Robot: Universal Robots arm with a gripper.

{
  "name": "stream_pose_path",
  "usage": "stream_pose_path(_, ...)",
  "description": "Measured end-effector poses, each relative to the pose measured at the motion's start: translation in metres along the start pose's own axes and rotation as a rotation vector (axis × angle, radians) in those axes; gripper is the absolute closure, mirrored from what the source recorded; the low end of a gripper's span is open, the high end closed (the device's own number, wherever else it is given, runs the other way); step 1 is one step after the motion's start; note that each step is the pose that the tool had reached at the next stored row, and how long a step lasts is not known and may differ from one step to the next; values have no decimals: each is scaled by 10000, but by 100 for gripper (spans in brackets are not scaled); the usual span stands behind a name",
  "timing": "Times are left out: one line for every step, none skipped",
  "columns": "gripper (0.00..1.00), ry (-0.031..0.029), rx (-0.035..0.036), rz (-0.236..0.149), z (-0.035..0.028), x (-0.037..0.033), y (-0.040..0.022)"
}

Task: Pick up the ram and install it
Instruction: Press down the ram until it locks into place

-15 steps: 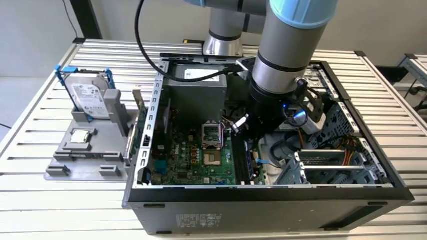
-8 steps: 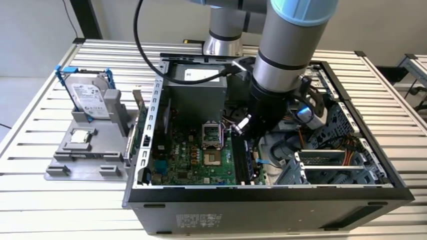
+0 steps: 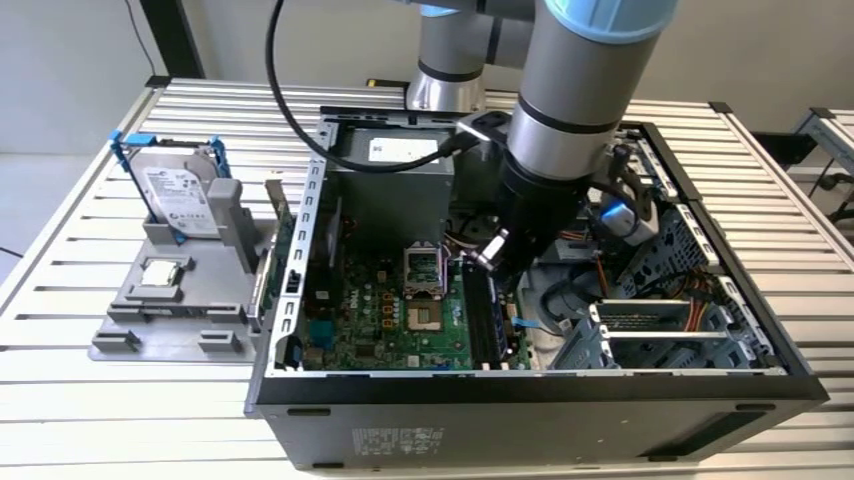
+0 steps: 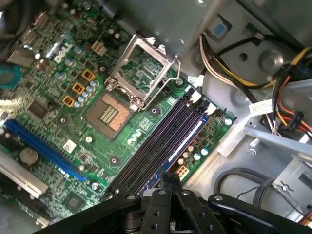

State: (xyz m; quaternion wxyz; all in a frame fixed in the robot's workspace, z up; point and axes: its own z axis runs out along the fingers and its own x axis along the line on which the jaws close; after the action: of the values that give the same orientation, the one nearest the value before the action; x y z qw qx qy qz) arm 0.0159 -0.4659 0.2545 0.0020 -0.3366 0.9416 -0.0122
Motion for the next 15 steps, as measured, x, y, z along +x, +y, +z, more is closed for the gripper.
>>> stream_pose_path(100, -4, 1, -180, -4, 0, 0)
stream_pose_path(100, -11, 0, -360, -5, -1, 0)
stream_pose_path(100, -16, 1, -539, -4, -1, 0)
stream_pose_path(100, -20, 2, -724, -5, -1, 0)
stream_pose_path(100, -23, 4, -905, -5, 0, 0)
stream_pose_path(100, -27, 4, -1084, -5, 0, 0)
stream_pose_path(100, -31, 5, -1269, -5, 0, 0)
stream_pose_path(100, -36, 6, -1450, -6, 0, 0)
stream_pose_path(100, -39, 7, -1629, -6, 0, 0)
stream_pose_path(100, -44, 8, -1820, -6, 0, 0)
stream_pose_path(100, -49, 9, -2004, -6, 0, 0)
stream_pose_path(100, -53, 10, -2185, -6, 0, 0)
stream_pose_path(100, -58, 10, -2364, -6, 0, 0)
stream_pose_path(100, -64, 9, -2544, -6, 0, 0)
stream_pose_path(100, -70, 8, -2725, -6, 0, 0)
